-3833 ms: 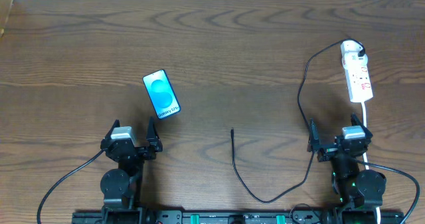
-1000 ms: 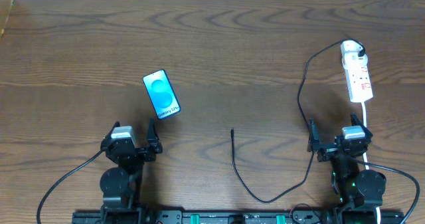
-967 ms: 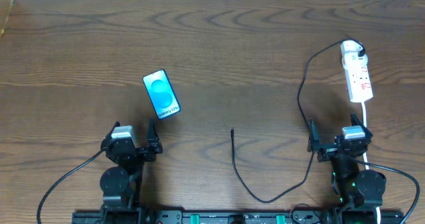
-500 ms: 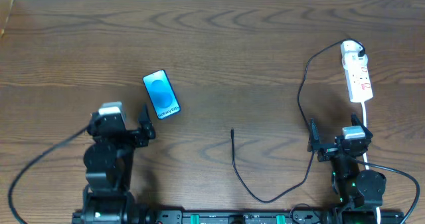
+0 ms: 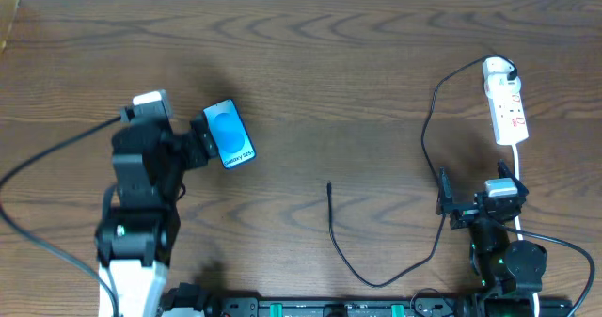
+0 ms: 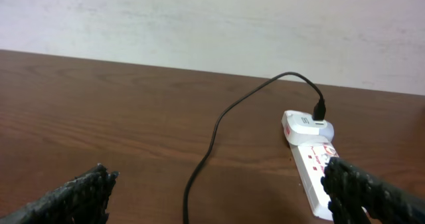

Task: Plug charger to phone and switch on socket
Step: 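Move the left gripper over the Galaxy S25+ phone and lower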

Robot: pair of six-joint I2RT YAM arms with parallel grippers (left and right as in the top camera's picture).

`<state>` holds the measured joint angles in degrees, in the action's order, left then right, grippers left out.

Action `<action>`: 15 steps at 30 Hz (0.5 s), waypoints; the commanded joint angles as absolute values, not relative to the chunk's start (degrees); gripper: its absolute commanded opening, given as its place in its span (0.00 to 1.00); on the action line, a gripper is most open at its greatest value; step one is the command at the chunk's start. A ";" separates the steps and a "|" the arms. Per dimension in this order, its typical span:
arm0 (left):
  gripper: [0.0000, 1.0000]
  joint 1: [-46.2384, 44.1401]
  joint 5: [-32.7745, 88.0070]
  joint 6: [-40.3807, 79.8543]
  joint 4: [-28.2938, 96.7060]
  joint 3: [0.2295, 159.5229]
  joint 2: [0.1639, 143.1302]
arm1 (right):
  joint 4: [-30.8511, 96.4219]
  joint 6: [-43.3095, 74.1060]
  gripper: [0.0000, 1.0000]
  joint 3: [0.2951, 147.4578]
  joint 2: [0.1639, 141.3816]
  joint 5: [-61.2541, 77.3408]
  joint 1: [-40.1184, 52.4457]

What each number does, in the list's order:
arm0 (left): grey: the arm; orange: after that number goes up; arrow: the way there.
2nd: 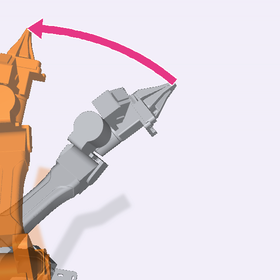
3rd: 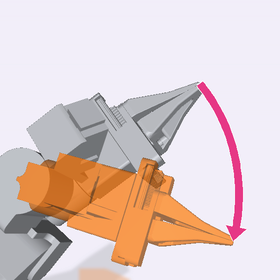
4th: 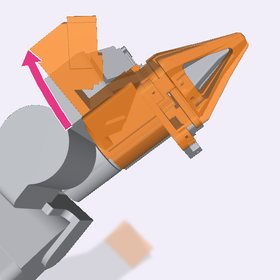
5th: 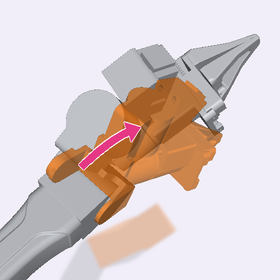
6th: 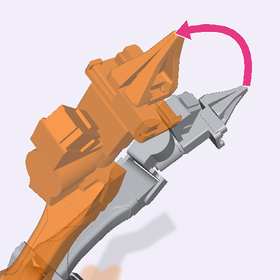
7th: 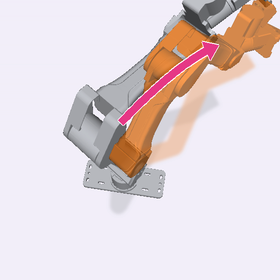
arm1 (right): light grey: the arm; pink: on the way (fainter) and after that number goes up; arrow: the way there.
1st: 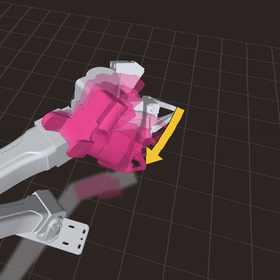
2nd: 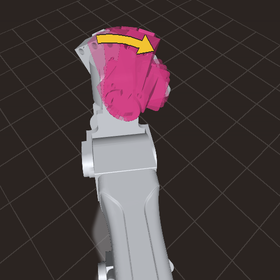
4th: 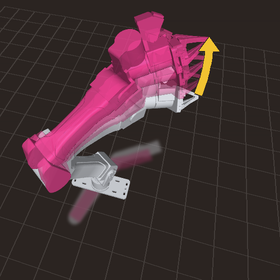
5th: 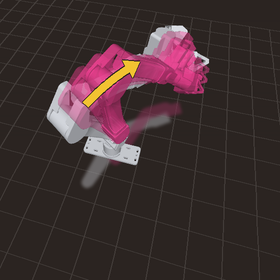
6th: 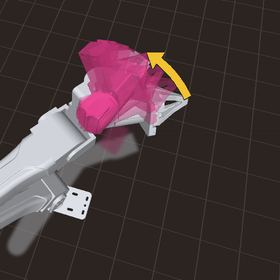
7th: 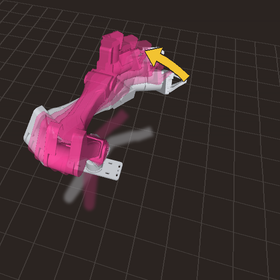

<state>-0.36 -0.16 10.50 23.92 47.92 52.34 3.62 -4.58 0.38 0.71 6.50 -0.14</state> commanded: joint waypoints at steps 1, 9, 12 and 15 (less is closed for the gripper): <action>0.89 -0.01 -0.64 12.84 29.89 57.71 60.38 | 3.86 -3.92 0.99 0.32 0.34 6.11 0.14; 0.89 -0.01 -0.67 19.27 42.48 76.53 78.54 | 3.88 -3.92 0.99 0.32 0.34 6.11 0.14; 0.89 -0.01 -0.62 22.57 47.29 82.28 84.18 | 3.86 -3.92 0.99 0.32 0.34 6.11 0.14; 0.89 -0.23 0.93 22.83 48.80 84.62 88.62 | 3.88 -3.92 0.99 0.32 0.34 6.11 0.14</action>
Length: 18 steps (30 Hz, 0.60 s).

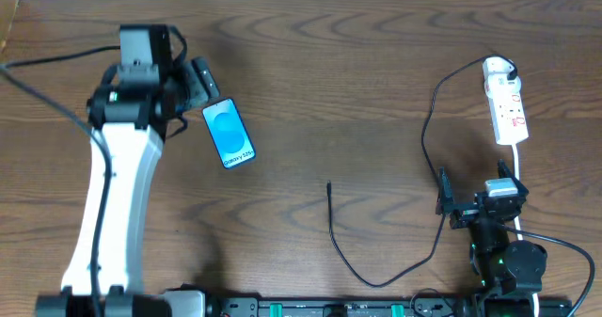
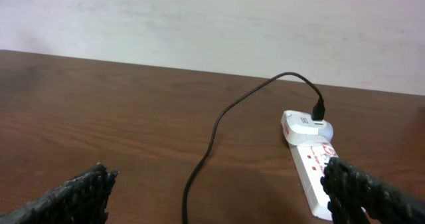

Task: Plug charger to phone and switch on socket
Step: 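Move the left gripper over the Galaxy S25+ phone and lower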

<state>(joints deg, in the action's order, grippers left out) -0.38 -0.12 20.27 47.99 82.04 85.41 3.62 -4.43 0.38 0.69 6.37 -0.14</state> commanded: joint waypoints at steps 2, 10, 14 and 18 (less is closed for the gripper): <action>0.89 -0.23 1.10 23.09 48.82 84.62 89.65 | 3.88 -3.92 0.99 0.32 0.34 6.11 0.14; 0.88 -0.23 1.08 23.05 50.28 84.60 90.67 | 3.86 -3.92 0.99 0.32 0.34 6.11 0.14; 0.79 -0.23 1.10 23.51 50.35 84.60 90.67 | 3.88 -3.92 0.99 0.32 0.34 6.11 0.14; 0.98 -0.23 1.06 26.59 52.07 84.62 90.70 | 3.86 -3.92 0.99 0.32 0.34 6.11 0.14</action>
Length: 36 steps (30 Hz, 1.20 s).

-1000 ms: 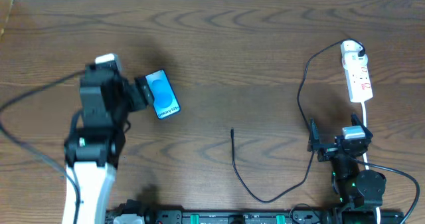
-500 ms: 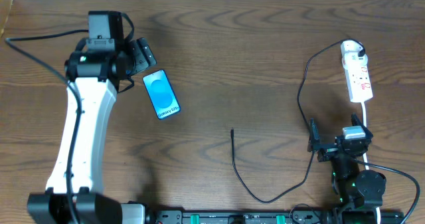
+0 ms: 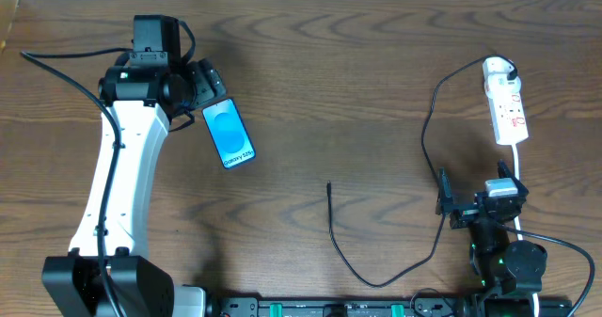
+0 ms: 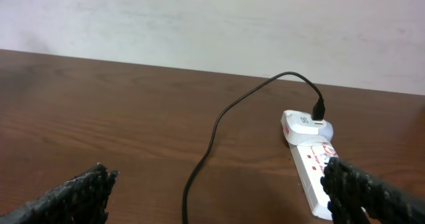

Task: Plug charger to phone and switch on socket
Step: 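Move the left gripper over the Galaxy S25+ phone and lower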

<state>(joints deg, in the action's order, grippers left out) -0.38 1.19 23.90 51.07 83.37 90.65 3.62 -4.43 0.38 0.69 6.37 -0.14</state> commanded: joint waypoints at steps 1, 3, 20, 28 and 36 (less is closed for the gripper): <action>0.98 -0.23 1.06 27.40 52.38 84.62 90.70 | 3.86 -3.90 0.99 0.32 0.34 6.11 0.14; 0.98 -0.23 1.02 28.45 52.66 84.62 90.70 | 3.86 -3.92 0.99 0.32 0.34 6.11 0.14; 0.98 -0.34 0.91 28.56 54.76 84.68 103.26 | 3.88 -3.92 0.99 0.32 0.34 6.11 0.14; 0.98 -1.28 0.93 25.30 53.93 84.68 108.71 | 3.88 -3.92 0.99 0.32 0.34 6.11 0.14; 0.98 -4.54 0.89 24.69 51.27 84.66 113.21 | 3.88 -3.92 0.99 0.32 0.34 6.11 0.14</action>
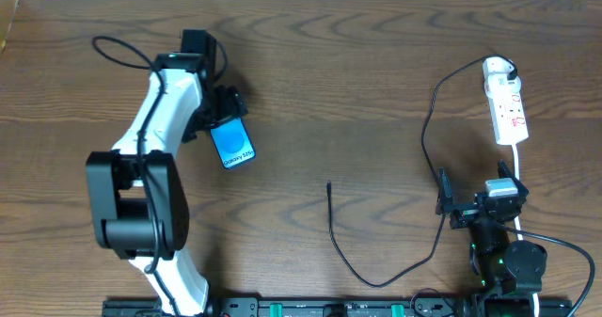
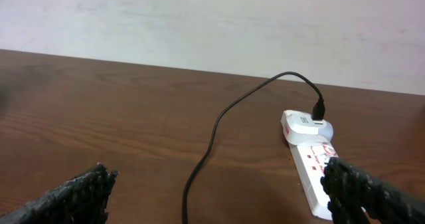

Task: Plug charger to phone and switch on socket
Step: 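Move the left gripper over the Galaxy S25+ phone and lower, then close the left gripper on the phone's long edges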

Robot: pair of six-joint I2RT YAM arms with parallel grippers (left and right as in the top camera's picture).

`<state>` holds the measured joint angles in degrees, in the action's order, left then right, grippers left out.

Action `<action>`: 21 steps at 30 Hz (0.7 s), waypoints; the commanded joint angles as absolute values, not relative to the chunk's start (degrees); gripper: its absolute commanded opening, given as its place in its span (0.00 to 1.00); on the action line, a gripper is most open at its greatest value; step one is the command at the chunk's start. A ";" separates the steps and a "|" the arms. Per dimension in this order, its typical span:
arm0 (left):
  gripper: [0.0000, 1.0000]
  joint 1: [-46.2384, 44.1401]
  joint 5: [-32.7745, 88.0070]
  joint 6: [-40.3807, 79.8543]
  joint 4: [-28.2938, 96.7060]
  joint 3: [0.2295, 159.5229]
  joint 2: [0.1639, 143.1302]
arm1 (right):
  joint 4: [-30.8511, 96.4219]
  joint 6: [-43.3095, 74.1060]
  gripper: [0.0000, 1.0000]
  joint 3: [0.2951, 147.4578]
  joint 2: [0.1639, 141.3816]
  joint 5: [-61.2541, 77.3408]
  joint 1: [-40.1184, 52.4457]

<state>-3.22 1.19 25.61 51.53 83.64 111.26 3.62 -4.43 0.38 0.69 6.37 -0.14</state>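
The phone [image 1: 232, 141], blue screen up, lies flat on the left half of the table. My left gripper [image 1: 217, 113] hangs over the phone's far end, its dark fingers spread to either side of that end and looking open. The black charger cable [image 1: 428, 134] runs from the white charger [image 2: 307, 124], plugged into the white socket strip [image 1: 509, 113], down to a loose plug end [image 1: 329, 186] at mid-table. My right gripper [image 2: 219, 201] rests open and wide near the front edge, with nothing between its fingers.
The cable [image 2: 211, 139] loops across the wood between my right gripper and the table's middle. The socket strip [image 2: 317, 171] lies ahead and to the right of the right fingers. A pale wall borders the table's far edge.
My left arm has swung to the right, and its gripper now sits over the phone's far end instead of at its upper left. The phone, the cable and the right arm are unchanged.
My left gripper first stood at the phone's left side with the arm drawn back. Then the arm reached farther up the table, the gripper at the phone's upper left corner. Now it hangs over the phone's far end. The phone and the right arm have stayed put.
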 commanded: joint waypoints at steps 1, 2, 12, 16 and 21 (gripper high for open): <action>0.98 -4.75 0.86 24.69 51.11 84.68 113.75 | 3.88 -3.92 0.99 0.32 0.34 6.11 0.14; 0.98 -4.86 0.86 24.77 50.98 84.66 114.15 | 3.86 -3.90 0.99 0.32 0.34 6.11 0.14; 0.98 -4.80 0.91 25.58 50.35 84.62 115.79 | 3.86 -3.92 0.99 0.32 0.34 6.11 0.14; 0.98 -4.80 2.15 26.24 50.17 84.62 115.81 | 3.86 -3.92 0.99 0.32 0.34 6.11 0.14; 0.98 -4.80 3.62 26.26 49.32 84.62 115.85 | 3.88 -3.92 0.99 0.32 0.34 6.11 0.14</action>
